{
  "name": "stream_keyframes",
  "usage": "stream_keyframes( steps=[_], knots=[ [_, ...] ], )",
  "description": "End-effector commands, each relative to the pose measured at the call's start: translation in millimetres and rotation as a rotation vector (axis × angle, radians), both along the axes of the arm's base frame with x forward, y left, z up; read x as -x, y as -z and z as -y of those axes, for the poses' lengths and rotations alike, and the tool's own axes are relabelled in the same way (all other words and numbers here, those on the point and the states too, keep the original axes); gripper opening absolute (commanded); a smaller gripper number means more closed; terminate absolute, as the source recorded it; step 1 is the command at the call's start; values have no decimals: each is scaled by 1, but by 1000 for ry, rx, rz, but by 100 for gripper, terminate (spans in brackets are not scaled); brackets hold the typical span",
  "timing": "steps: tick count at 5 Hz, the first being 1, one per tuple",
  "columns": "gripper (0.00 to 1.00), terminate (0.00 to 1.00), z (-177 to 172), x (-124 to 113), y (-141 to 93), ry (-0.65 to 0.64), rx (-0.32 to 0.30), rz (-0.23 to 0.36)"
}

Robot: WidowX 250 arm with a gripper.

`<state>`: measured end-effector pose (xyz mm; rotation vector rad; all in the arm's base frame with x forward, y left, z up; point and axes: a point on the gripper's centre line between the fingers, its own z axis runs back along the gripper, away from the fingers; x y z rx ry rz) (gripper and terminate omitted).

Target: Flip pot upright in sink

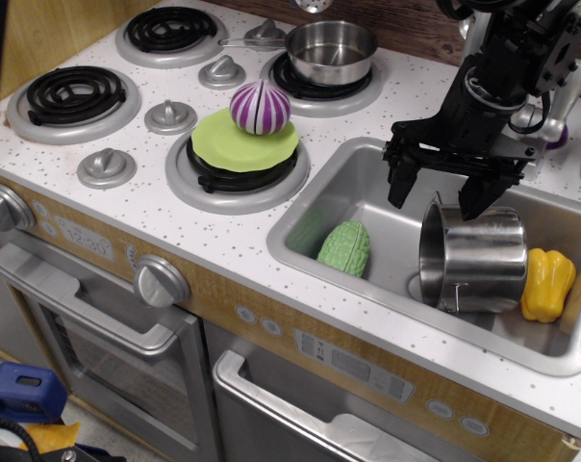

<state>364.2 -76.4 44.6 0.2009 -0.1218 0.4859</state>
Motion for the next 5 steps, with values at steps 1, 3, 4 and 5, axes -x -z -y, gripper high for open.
stream_keyframes(
  steps=[1,3,4,5],
  knots=[
    [100,0,0,0,0,0,0,0],
    [100,0,11,-3,-24,80,155,133],
    [100,0,12,-5,-36,106,228,166],
    [100,0,3,1,-31,141,321,257]
  ],
)
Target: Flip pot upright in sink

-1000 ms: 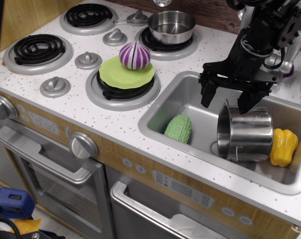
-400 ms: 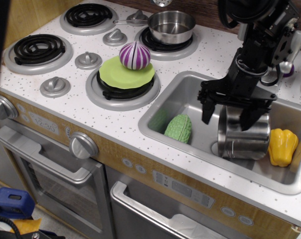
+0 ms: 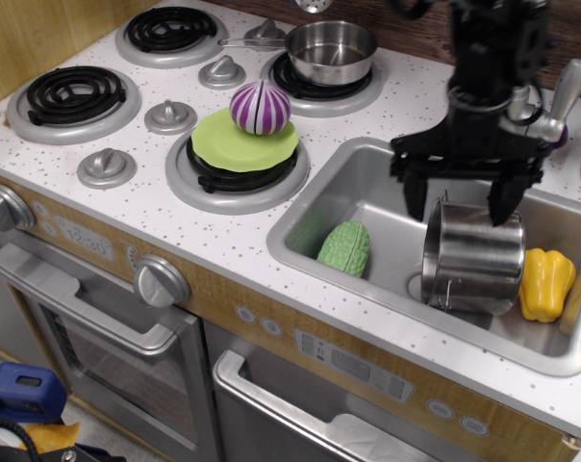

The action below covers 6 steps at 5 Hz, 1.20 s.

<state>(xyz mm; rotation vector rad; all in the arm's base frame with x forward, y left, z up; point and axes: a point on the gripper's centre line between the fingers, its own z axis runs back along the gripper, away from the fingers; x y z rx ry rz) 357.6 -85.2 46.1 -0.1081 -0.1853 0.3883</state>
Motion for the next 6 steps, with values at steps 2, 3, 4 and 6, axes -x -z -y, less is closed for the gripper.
stream_keyframes(
  steps=[2,3,4,6],
  knots=[
    [100,0,-14,0,-19,-28,282,265],
    [100,0,-11,-2,-9,-20,356,313],
    [100,0,-10,-4,-6,-16,433,338],
    [100,0,-8,-20,2,-12,568,371]
  ],
)
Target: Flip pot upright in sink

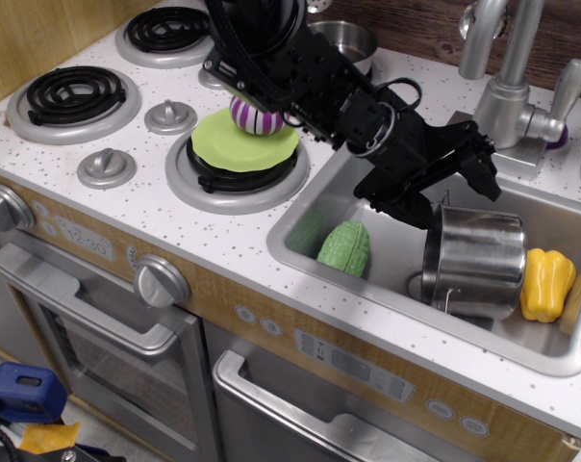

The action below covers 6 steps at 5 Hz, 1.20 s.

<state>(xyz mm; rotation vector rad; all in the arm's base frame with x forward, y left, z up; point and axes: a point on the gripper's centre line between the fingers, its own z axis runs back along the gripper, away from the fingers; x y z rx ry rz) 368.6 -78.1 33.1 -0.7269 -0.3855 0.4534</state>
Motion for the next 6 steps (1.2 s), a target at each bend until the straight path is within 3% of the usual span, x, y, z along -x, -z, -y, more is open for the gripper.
stream_keyframes(
  steps=[1,4,5,6],
  knots=[
    [100,0,0,-14,-4,15,47,95],
    [100,0,18,-41,-4,-23,165,112],
    [0,0,26,-48,-5,-60,184,121],
    [100,0,29,-48,-5,-70,198,124]
  ],
)
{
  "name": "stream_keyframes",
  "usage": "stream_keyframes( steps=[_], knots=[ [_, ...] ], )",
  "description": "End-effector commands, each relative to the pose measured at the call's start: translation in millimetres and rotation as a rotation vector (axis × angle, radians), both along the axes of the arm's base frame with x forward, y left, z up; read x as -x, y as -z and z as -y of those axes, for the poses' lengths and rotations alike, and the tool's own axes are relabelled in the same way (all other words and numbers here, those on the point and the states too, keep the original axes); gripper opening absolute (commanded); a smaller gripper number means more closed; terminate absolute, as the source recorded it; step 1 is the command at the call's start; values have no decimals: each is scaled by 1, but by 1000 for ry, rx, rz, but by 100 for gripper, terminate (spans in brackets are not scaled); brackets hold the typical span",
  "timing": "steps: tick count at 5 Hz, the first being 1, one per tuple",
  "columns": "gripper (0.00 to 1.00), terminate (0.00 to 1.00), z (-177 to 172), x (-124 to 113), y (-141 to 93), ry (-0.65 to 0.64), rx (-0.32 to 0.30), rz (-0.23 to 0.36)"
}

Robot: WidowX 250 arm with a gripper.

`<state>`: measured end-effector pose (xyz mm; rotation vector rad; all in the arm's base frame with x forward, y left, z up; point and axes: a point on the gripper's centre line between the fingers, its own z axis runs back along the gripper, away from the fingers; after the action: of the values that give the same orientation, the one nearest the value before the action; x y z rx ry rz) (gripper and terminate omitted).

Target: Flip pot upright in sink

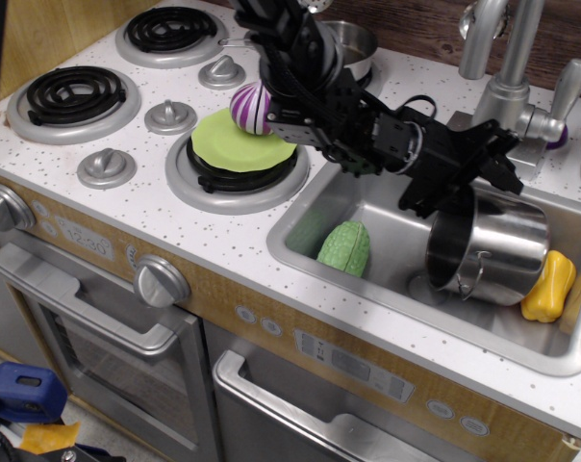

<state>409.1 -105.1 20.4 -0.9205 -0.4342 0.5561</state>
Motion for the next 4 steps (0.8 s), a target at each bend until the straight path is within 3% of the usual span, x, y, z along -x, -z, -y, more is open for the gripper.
stream_keyframes(
  steps=[1,2,3,4],
  knots=[
    [100,0,5,-8,-15,-1,-11,59],
    [0,0,9,-7,-15,-7,-35,45],
    [0,0,10,-9,-19,33,-141,-44],
    [0,0,7,-7,-24,58,-209,-96]
  ],
)
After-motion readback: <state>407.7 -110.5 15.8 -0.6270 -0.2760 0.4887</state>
